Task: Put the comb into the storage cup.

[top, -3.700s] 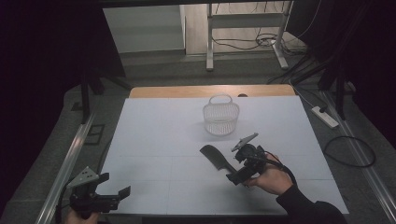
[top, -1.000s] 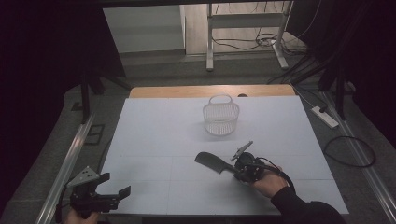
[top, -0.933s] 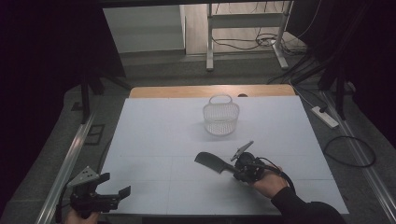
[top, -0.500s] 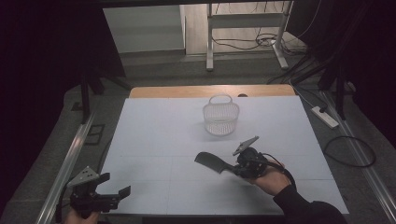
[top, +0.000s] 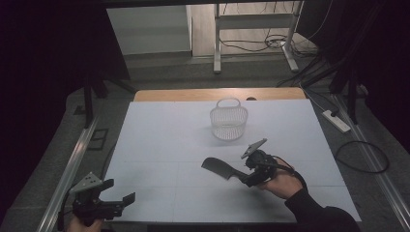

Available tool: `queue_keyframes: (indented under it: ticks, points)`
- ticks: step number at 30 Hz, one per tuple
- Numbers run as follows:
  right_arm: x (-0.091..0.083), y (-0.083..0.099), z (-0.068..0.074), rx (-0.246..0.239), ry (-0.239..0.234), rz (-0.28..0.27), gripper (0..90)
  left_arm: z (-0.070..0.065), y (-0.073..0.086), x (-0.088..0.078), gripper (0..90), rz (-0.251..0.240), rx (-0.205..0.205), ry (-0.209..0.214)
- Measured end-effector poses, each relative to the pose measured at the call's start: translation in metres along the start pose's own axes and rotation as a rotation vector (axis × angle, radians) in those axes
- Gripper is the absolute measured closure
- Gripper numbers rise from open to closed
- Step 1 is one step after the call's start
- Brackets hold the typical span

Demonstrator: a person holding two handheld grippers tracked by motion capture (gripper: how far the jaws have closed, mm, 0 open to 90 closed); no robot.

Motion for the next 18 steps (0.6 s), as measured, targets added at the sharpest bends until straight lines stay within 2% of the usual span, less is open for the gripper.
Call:
queue_keyframes:
  ticks: [2, 6, 10, 13, 18]
  points:
    - [0.0, 0.0, -0.001, -0.001, -0.008, 0.004, 28.3, 0.0, 0.0, 0.0, 1.0, 0.0, -0.001, 0.0]
    - [0.001, 0.0, -0.004, -0.01, -0.009, -0.001, 17.0, 0.0, 0.0, 0.0, 1.0, 0.002, 0.0, 0.0]
    - [0.002, 0.001, -0.008, 0.007, -0.017, -0.004, 1.6, 0.0, 0.0, 0.0, 1.0, 0.002, -0.001, 0.0]
    - [0.003, 0.001, -0.011, 0.015, -0.009, -0.009, 0.0, 0.0, 0.0, 0.0, 1.0, 0.004, -0.001, 0.0]
    - [0.012, 0.003, -0.009, -0.005, 0.02, 0.038, 0.0, 0.0, 0.0, 0.0, 1.0, 0.004, -0.001, 0.001]
Point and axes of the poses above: each handheld gripper's, and its own axes: x roughly forward along the jaws, y roughly out of its underside, z roughly to its left, the point moved 2 cm from there along x, roughly forward along the jaws, and after that the axes turned 3 degrees about y, right-handed, at the moved point
